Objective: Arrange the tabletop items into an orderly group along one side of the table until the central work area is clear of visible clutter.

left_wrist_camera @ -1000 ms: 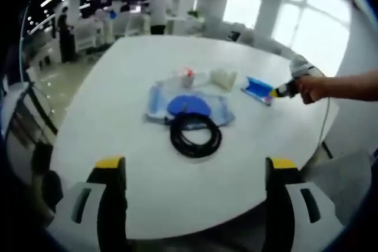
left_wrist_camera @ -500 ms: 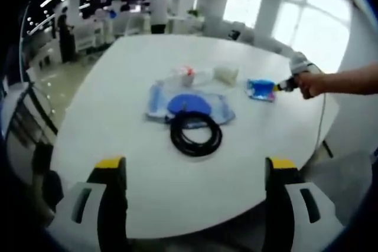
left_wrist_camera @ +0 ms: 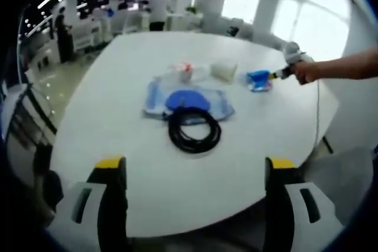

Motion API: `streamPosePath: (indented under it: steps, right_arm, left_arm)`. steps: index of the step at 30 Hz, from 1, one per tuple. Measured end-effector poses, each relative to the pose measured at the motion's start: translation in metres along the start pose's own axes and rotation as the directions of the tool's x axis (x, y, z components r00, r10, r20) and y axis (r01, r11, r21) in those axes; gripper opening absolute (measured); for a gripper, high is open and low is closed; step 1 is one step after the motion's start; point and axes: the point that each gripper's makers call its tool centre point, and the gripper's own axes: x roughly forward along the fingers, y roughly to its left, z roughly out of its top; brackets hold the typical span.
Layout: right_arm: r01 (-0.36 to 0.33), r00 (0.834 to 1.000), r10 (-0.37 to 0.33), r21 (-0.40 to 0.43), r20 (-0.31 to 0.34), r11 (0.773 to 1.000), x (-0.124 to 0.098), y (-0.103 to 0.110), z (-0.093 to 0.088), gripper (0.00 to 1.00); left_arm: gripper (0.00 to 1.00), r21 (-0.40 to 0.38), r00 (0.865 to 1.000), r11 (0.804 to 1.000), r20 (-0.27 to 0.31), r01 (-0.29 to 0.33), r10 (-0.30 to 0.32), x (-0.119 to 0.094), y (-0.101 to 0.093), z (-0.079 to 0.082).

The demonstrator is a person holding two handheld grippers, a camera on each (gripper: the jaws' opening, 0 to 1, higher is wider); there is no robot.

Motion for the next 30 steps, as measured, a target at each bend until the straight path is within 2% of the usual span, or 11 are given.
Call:
streamPosePath:
  steps: [2,5,8,13,18,22,24,26,28,30]
  right_arm:
    - [-0.009,1.000,0.009,-0.070,-0.012,0.997,0.000,0.004,-0.001,0.03]
    - [-0.010,1.000,0.009,-0.040,-0.009,0.999,-0.010,0.013,-0.003,0.03]
    - [0.000,1.000,-0.001,-0.049,-0.019,0.999,-0.016,0.016,-0.007,0.04]
    - [0.014,0.999,-0.016,-0.041,-0.035,0.999,-0.023,0.016,-0.010,0.20]
    - [-0.004,0.999,0.004,0.008,-0.042,1.000,-0.025,0.019,-0.013,0.20]
    - [-0.023,0.999,0.026,0.061,-0.048,0.998,-0.011,0.013,-0.014,0.18]
    - [-0.027,0.999,0.030,0.069,-0.031,0.997,-0.008,0.014,-0.011,0.13]
    - [-0.025,1.000,0.026,0.096,-0.003,0.995,-0.007,0.014,-0.007,0.03]
    - [-0.022,1.000,0.024,0.114,-0.018,0.993,-0.005,0.014,-0.009,0.03]
    - [-0.018,1.000,0.021,0.127,-0.021,0.992,0.004,0.004,-0.001,0.02]
  left_arm:
    - [0.94,0.001,1.000,1.000,-0.005,-0.001,0.001,0.000,0.000,-0.001]
    - [0.94,0.000,1.000,1.000,-0.007,-0.005,0.005,0.001,0.001,-0.001]
    - [0.94,-0.002,1.000,1.000,-0.012,-0.006,0.006,0.001,0.001,-0.002]
    - [0.94,0.004,1.000,1.000,-0.018,0.007,-0.007,0.002,-0.002,-0.003]
    - [0.94,0.007,1.000,1.000,-0.023,0.010,-0.010,0.002,-0.003,-0.004]
    - [0.94,0.009,1.000,1.000,-0.026,0.015,-0.015,0.003,-0.004,-0.005]
    - [0.94,0.011,0.999,1.000,-0.029,0.016,-0.015,0.002,-0.004,-0.005]
    - [0.94,0.010,0.999,1.000,-0.028,0.015,-0.015,0.002,-0.004,-0.005]
    - [0.94,0.005,1.000,1.000,-0.027,0.013,-0.013,0.002,-0.003,-0.006]
    - [0.94,0.001,1.000,1.000,-0.025,0.011,-0.011,0.002,-0.002,-0.005]
